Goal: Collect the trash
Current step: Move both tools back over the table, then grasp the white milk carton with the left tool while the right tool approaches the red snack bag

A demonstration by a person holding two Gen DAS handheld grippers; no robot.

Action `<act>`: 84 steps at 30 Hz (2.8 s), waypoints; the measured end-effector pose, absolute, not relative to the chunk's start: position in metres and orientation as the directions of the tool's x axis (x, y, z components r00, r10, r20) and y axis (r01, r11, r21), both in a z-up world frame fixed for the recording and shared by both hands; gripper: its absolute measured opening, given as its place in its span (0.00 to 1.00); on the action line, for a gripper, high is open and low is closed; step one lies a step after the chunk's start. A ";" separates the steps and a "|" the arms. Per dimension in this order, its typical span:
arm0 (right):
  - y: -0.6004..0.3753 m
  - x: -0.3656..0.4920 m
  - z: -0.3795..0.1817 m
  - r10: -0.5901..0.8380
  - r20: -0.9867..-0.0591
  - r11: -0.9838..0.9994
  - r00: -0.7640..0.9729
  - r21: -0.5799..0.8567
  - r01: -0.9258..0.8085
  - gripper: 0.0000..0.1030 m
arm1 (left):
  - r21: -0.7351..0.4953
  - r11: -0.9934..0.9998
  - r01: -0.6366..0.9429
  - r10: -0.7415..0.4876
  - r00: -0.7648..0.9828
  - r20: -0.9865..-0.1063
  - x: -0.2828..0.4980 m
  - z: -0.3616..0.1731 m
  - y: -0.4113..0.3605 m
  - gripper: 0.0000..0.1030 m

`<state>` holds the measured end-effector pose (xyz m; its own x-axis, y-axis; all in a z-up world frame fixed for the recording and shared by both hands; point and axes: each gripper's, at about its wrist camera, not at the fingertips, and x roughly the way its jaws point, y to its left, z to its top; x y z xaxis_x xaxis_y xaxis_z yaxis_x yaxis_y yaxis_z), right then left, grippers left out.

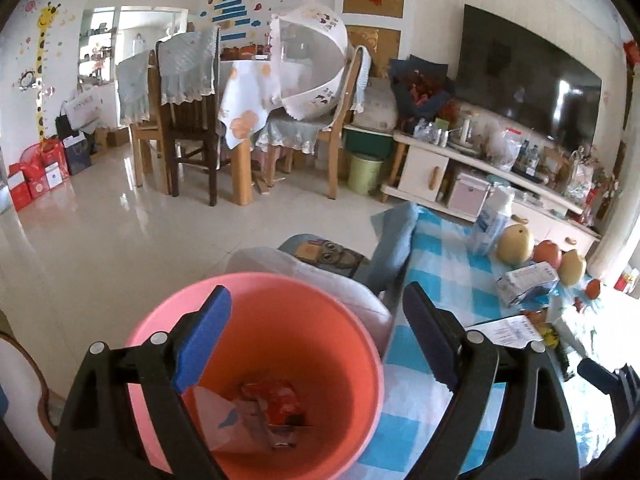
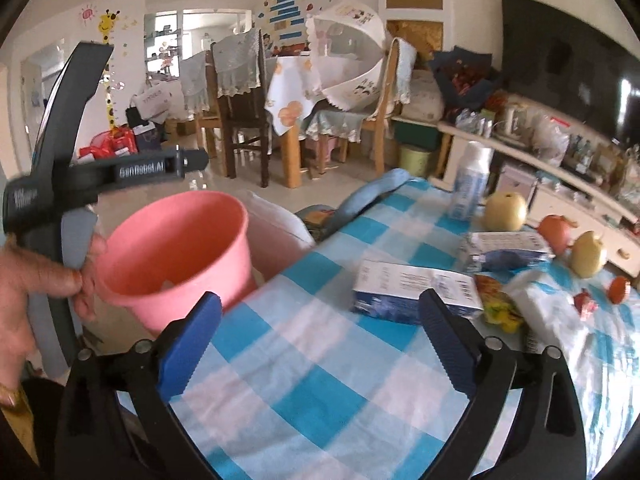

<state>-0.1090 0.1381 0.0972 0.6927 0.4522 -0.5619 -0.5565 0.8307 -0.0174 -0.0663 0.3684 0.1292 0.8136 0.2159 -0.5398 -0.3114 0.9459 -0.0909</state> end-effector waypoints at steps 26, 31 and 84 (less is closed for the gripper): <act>0.048 -0.140 0.086 0.340 -0.523 0.886 0.781 -0.100 -0.452 0.95 | 0.040 0.997 -0.067 0.078 0.890 -0.450 -0.061 0.124 0.262 0.86; 0.023 -0.130 0.087 0.305 -0.539 0.915 0.785 -0.064 -0.399 0.95 | 0.061 0.998 -0.027 0.053 0.882 -0.467 -0.057 0.117 0.245 0.86; -0.180 0.048 0.023 0.387 -0.643 0.909 0.661 0.385 -0.157 0.81 | 0.040 0.787 0.616 -0.281 0.415 -0.865 0.202 0.027 0.059 0.82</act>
